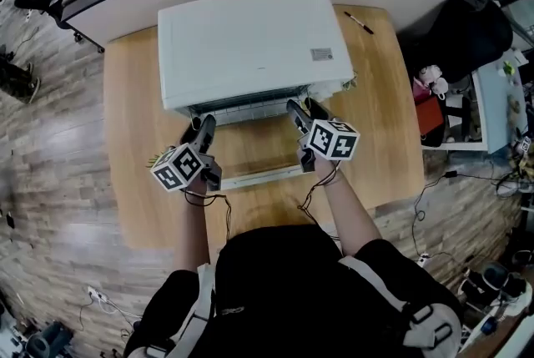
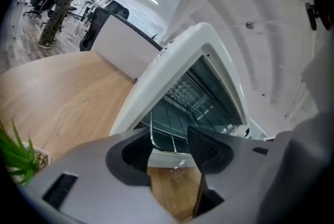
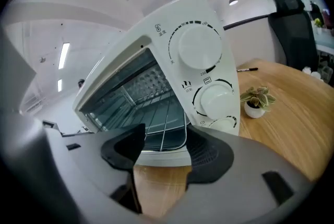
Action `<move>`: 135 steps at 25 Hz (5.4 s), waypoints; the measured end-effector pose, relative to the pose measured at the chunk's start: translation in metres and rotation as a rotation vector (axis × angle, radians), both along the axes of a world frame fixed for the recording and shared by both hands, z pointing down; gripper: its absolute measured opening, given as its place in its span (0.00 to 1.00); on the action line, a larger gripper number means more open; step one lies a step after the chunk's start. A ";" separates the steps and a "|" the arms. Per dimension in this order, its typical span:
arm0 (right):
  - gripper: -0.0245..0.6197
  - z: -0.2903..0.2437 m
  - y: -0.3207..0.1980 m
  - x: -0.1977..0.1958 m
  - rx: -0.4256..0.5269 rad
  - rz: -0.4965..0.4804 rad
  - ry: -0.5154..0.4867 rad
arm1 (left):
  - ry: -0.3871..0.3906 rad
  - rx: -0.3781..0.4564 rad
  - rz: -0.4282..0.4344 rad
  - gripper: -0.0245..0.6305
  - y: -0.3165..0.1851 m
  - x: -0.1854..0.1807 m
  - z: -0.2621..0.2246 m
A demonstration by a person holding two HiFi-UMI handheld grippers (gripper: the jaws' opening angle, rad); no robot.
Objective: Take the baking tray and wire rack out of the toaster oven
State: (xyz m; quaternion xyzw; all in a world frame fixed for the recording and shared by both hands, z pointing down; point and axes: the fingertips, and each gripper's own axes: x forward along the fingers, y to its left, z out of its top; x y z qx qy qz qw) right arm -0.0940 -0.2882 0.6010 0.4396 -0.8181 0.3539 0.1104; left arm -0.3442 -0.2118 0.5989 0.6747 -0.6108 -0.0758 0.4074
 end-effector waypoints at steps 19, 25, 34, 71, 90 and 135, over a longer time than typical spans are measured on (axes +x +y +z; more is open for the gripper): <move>0.49 0.004 0.007 0.000 0.053 -0.169 0.170 | -0.222 -0.079 0.206 0.37 0.012 0.007 0.008; 0.49 0.007 0.019 0.003 0.046 -0.168 0.216 | -0.267 -0.084 0.206 0.33 0.025 0.011 0.013; 0.49 0.008 0.066 0.015 0.040 -0.145 0.226 | -0.274 -0.095 0.233 0.33 0.067 0.022 0.014; 0.49 -0.008 0.177 0.057 0.109 -0.205 0.159 | -0.215 -0.060 0.098 0.32 0.202 0.071 -0.005; 0.48 0.000 0.174 0.238 0.117 -0.255 0.127 | -0.240 -0.071 0.066 0.32 0.213 0.258 0.000; 0.54 0.122 0.194 0.421 -0.127 -0.063 0.250 | -0.284 -0.321 0.198 0.40 0.188 0.426 0.129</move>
